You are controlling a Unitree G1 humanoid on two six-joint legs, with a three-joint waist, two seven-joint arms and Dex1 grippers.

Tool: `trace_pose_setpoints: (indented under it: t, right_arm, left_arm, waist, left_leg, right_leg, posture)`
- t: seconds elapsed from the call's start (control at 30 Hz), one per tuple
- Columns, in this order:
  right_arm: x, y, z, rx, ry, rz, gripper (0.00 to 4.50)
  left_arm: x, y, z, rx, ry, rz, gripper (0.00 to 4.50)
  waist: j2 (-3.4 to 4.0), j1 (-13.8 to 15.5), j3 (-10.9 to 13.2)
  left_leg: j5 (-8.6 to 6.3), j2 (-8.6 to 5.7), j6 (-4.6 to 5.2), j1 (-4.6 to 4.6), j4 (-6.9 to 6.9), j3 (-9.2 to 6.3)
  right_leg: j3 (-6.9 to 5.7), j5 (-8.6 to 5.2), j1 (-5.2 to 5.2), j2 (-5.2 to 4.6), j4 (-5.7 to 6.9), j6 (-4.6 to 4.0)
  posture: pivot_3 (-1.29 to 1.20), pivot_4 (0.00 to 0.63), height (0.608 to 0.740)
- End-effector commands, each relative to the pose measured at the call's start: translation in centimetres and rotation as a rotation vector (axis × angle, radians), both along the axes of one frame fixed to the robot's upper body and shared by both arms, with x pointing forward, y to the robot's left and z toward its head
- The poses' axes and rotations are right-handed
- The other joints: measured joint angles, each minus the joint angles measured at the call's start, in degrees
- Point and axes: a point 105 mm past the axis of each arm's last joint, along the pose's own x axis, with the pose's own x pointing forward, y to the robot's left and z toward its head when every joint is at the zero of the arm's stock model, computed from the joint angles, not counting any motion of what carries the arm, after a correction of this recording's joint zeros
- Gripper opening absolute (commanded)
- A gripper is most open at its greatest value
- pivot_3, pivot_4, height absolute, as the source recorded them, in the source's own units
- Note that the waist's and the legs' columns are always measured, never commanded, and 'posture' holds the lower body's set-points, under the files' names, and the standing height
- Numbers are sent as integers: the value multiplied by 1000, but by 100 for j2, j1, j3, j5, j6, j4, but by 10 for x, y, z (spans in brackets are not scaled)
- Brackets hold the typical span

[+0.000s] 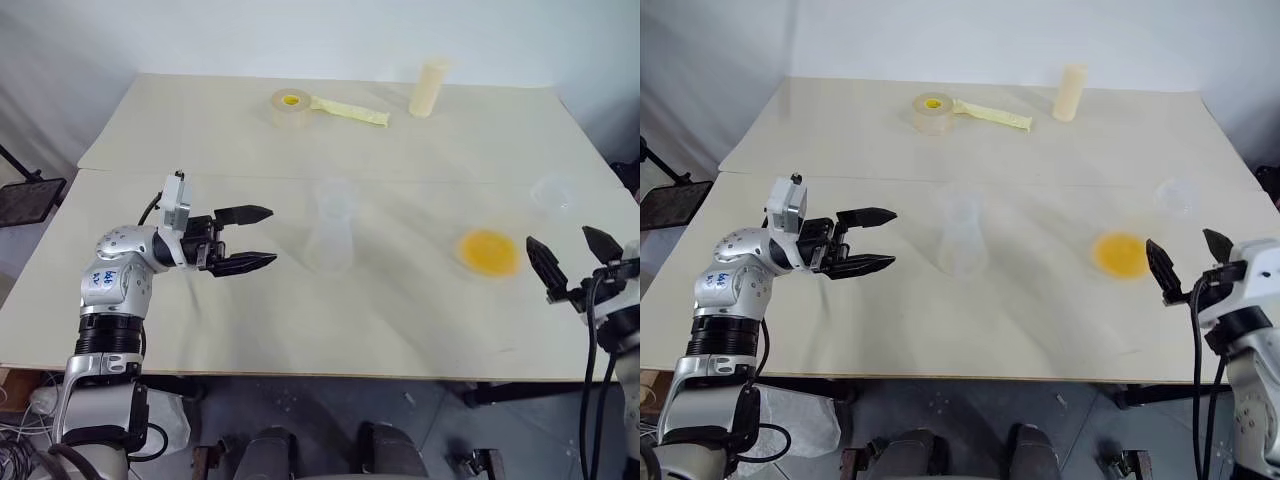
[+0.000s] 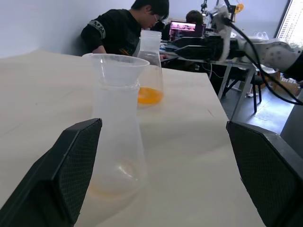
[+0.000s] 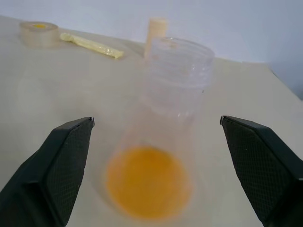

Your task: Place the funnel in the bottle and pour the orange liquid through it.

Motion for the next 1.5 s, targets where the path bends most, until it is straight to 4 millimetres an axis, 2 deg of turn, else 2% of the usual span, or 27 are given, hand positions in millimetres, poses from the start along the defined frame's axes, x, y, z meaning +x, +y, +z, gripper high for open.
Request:
trace_pose_setpoints:
  t: [0.03, 0.2, 0.53, 0.67, 0.77, 0.9, 0.97, 1.07, 1.2, 1.3, 1.5]
  right_arm:
    - [11, -8, 9, -34, -38, -28, 4500]
    - [33, -14, 14, -27, -62, -57, 4500]
    - [56, -8, 16, 0, -80, -45, 4500]
    - [56, -7, 22, 34, -118, -46, 3585]
    - [56, -2, 21, 37, -115, -29, 2562]
    - [53, 7, 30, 33, -147, -5, 2457]
    - [51, 14, 37, 9, -166, 12, 2457]
    - [48, 36, 53, -47, -204, 45, 2457]
    - [47, 78, 76, -110, -247, 101, 2457]
    - [49, 107, 88, -220, -314, 113, 2457]
    - [51, 150, 94, -398, -361, 162, 2457]
  left_arm:
    - [-2, -3, 11, -8, -57, -6, 4468]
    - [-6, -3, 13, -18, -70, -1, 4468]
    - [-9, -2, 14, -25, -80, 16, 4468]
    - [-9, -1, 16, -27, -83, 22, 4500]
    - [-9, 0, 16, -26, -82, 25, 4500]
    - [-7, 1, 16, -26, -78, 27, 4500]
    - [-5, 1, 15, -26, -75, 29, 4500]
    - [-2, 1, 13, -24, -70, 25, 4500]
    - [6, 3, 12, -25, -81, 43, 4500]
    - [11, 3, 14, -37, -96, 43, 4500]
    - [19, 2, 15, -63, -112, 53, 4500]
  waist:
    - [0, -6, 0]
    - [1, -14, 0]
    - [2, -20, 1]
    - [2, -16, 1]
    - [2, -15, 1]
    - [3, -18, 1]
    - [5, -25, 2]
    - [5, -31, 3]
    - [5, -59, 3]
    - [5, -63, 3]
    - [5, -56, 3]
  left_leg:
    - [0, 0, 0, 0, 0, 3]
    - [0, 1, 0, -1, 0, 3]
    - [0, 3, 0, -2, -1, 1]
    - [0, 2, 0, -3, -1, 0]
    - [0, 3, 0, -3, -1, -2]
    - [0, 3, 0, -4, -1, -2]
    - [0, 3, 0, -4, -3, -2]
    - [0, 3, 0, -3, -5, -3]
    - [0, 6, 0, -4, -7, -8]
    - [0, 5, 0, -5, -7, -8]
    - [0, -4, 0, -14, -8, 3]
  right_leg:
    - [1, 0, 0, 0, 0, 0]
    - [3, 0, -3, -1, -2, 0]
    - [3, 0, -3, -1, -3, 0]
    - [3, 0, -3, -2, -2, 0]
    - [3, 0, -2, -2, -2, 0]
    - [3, 0, -2, -1, -3, 0]
    - [4, 0, -5, -1, -3, 0]
    - [4, 0, -7, -1, -4, 0]
    - [3, 0, -11, -1, -4, 0]
    - [2, 0, -13, -1, -2, 0]
    - [-1, 0, -14, -2, -2, 0]
  posture:
    - [0, 150, 740]
    - [0, 150, 740]
    - [0, 150, 740]
    - [0, 150, 740]
    - [0, 150, 740]
    - [0, 150, 740]
    - [0, 150, 740]
    - [0, 150, 740]
    - [0, 150, 740]
    - [0, 150, 740]
    - [0, 150, 740]
